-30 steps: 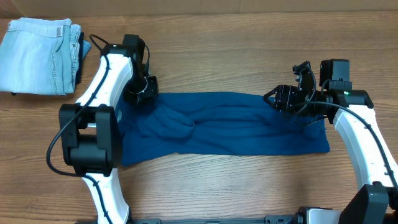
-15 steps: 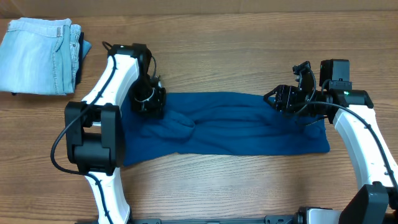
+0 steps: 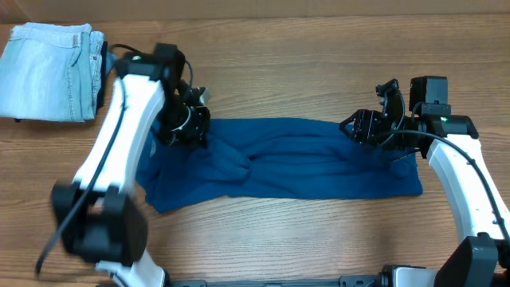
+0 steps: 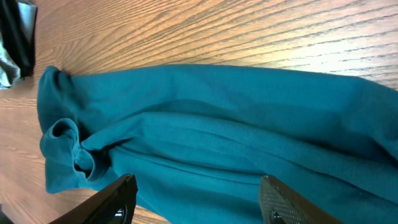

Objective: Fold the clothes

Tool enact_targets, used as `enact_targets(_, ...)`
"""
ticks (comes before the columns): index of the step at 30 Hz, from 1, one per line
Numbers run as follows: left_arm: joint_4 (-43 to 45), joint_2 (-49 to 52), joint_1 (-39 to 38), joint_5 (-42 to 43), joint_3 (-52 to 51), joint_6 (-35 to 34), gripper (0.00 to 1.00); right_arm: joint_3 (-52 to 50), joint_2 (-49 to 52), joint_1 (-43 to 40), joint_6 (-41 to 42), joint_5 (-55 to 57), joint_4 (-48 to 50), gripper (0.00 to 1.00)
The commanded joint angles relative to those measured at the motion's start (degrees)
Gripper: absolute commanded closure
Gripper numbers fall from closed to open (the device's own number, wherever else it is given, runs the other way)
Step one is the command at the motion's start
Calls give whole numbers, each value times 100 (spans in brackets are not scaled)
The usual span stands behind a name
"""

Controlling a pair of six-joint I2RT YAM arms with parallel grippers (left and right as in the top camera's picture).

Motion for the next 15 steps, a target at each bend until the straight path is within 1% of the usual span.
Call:
enact_targets(1, -105, -664, -195, -855, 20, -396, 84, 87, -4, 42, 4, 61, 28, 33)
enact_targets(2, -103, -697, -216, -1093, 15, -557, 81, 87, -4, 42, 4, 61, 20, 33)
enact_targets(4, -70, -686, -227, -1567, -26, -953, 71, 87, -4, 42, 4, 57, -15, 32)
enact_targets(6, 79, -669, -225, -1917, -219, -1189, 70, 87, -4, 42, 4, 57, -61, 32)
enact_targets(8, 487, -671, -225, -2273, -586, -1189, 67, 87, -4, 42, 7, 57, -85, 28)
enact_targets(9, 859, -671, -225, -2507, -857, -1102, 65, 87, -4, 42, 4, 57, -83, 27)
enact_targets(10, 1362, -671, -225, -2559, -1172, -828, 62, 87, -4, 42, 4, 57, -74, 27)
enact_targets(11, 1762, -671, -225, -2393, -1401, -542, 58, 87, -4, 42, 4, 59, -72, 27)
enact_targets(13, 2369, -669, -225, -1915, -1735, 74, 46, 87, -4, 42, 4, 59, -72, 27)
enact_targets(15, 2763, -636, -223, -1609, -1943, 387, 41, 87, -4, 42, 4, 59, -72, 27)
